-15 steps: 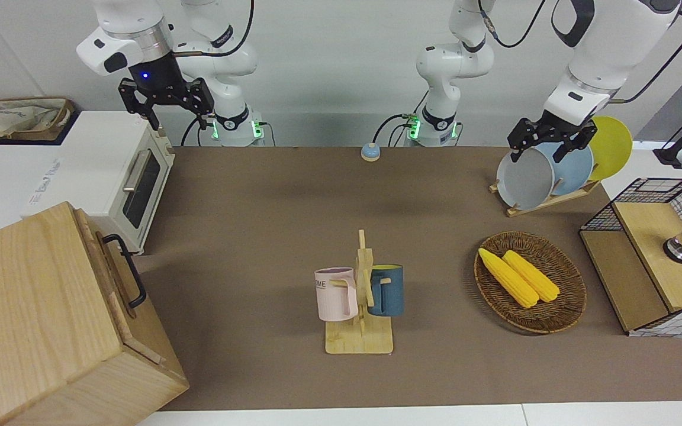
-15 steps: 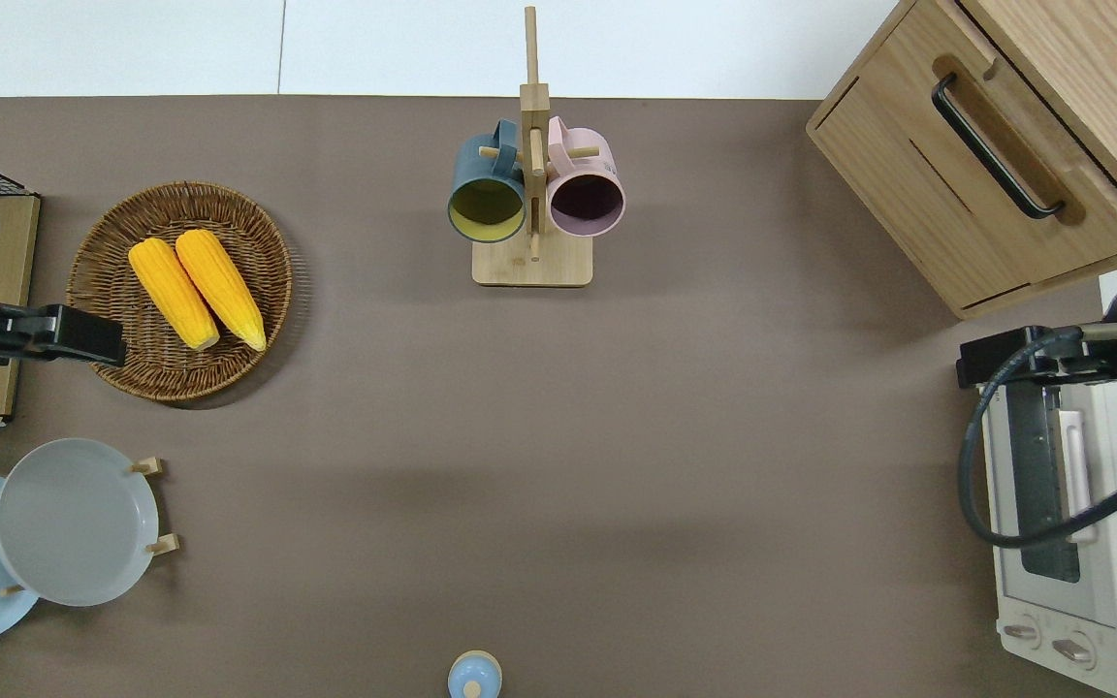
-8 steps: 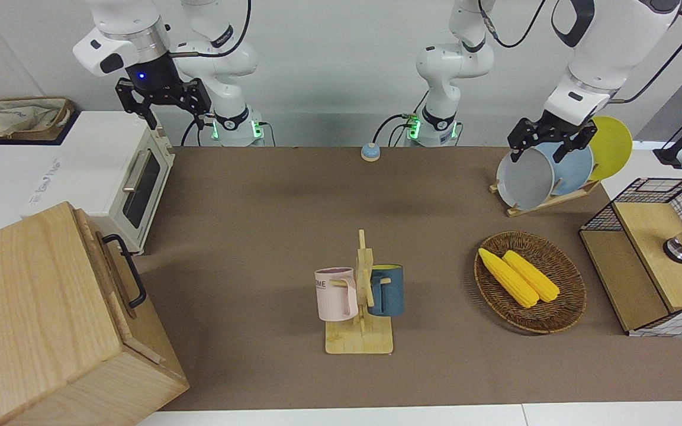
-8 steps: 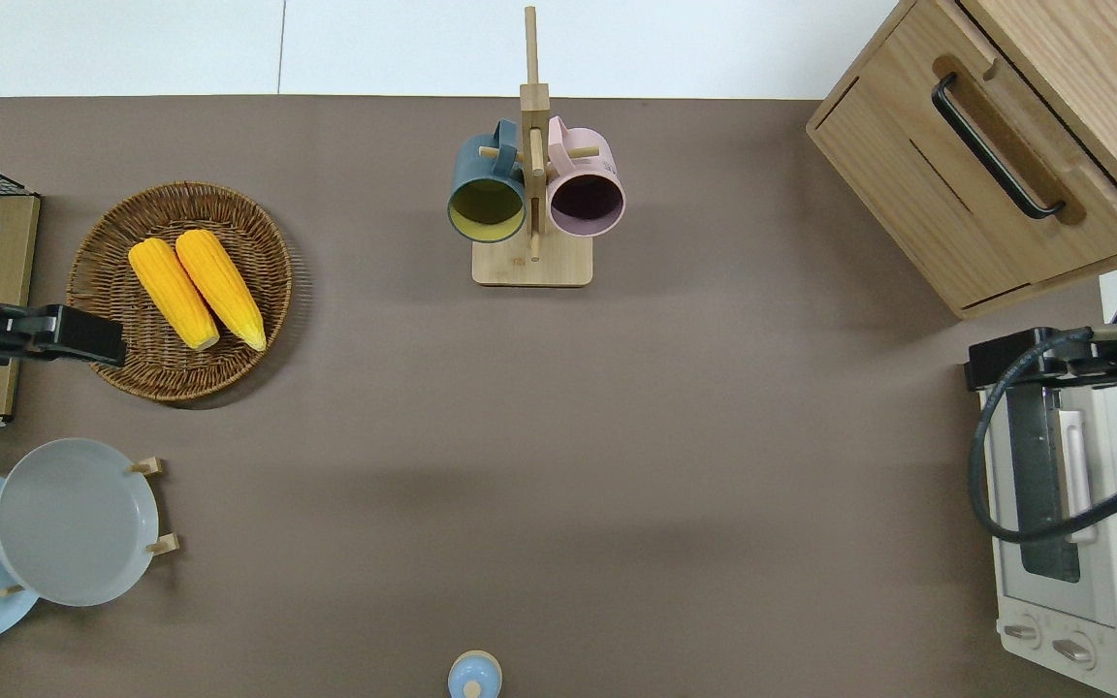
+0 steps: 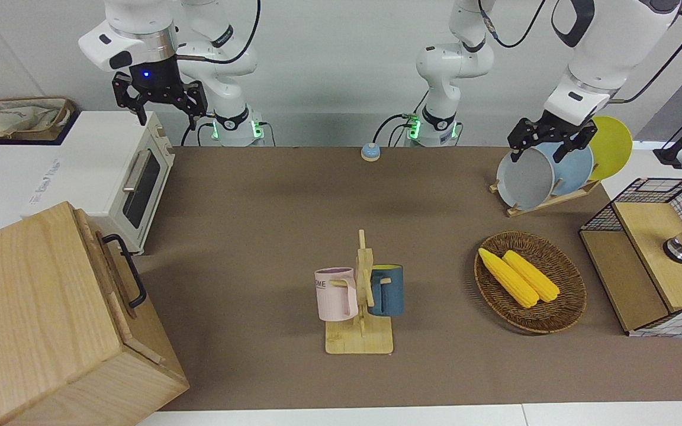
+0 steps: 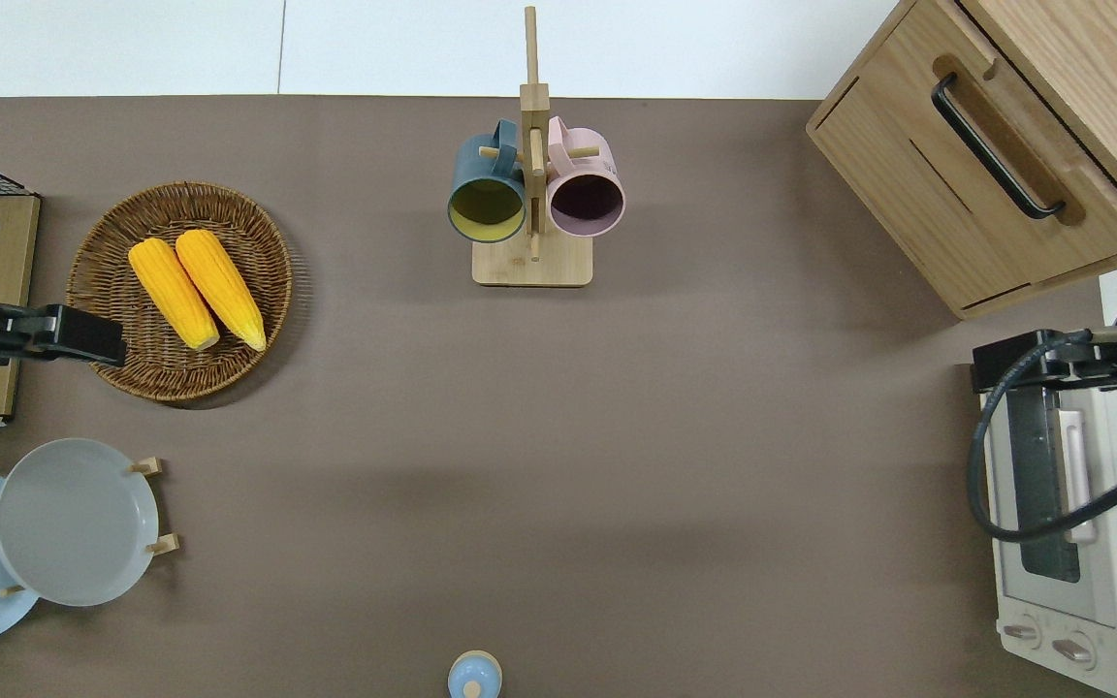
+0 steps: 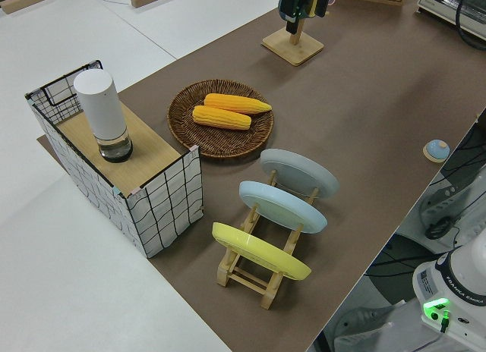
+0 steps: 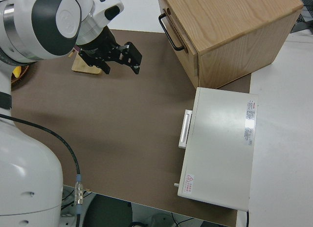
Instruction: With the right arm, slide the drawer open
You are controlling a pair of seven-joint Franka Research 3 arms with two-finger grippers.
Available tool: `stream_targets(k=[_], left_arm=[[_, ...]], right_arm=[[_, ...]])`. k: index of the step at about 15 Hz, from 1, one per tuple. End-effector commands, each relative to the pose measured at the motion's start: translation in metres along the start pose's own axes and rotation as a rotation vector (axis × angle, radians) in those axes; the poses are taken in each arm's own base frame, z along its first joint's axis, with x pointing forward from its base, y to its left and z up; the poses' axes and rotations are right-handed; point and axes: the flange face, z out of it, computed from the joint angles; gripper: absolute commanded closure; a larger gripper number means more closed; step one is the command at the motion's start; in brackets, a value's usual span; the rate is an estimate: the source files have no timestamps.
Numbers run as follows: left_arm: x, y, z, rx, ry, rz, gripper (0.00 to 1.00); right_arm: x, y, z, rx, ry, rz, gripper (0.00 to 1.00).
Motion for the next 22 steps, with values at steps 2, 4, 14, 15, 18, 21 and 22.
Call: stream_targets(k=[2,4,14,15,18,21,22], left_arm=[[-0.003,0.002,-0.005,0.018,-0.006,-0.005,0.01],[-0.003,0.002,-0.005,0.018,-0.006,-0.005,0.01],[-0.003,0.001,-0.004,0.018,-0.007,-0.007,0.01],[-0.003,0.001,-0.006,0.018,-0.004,-0.007,0.01],[-0.003,0.002,-0.004,0.018,-0.007,-0.005,0.01],[-0.003,0.002,-0.004,0.018,-0.007,-0.005,0.01],[-0.003,0.002,-0.006,0.018,-0.004,-0.005,0.01]], right_arm=[[-0.008,-0.027,-0.018,-0.189,0.049,-0.057,0.015],[-0.009,-0.05,-0.022,-0.336,0.081,-0.103,0.015],[0.023,-0.108,0.024,-0.8,0.211,-0.279,0.015],[0.028,-0.111,0.028,-0.832,0.227,-0.299,0.015],[0.042,-0.116,0.045,-0.929,0.272,-0.359,0.015],[0.056,-0.117,0.061,-0.976,0.31,-0.409,0.015],[0.061,-0.117,0.068,-0.996,0.313,-0.423,0.015]])
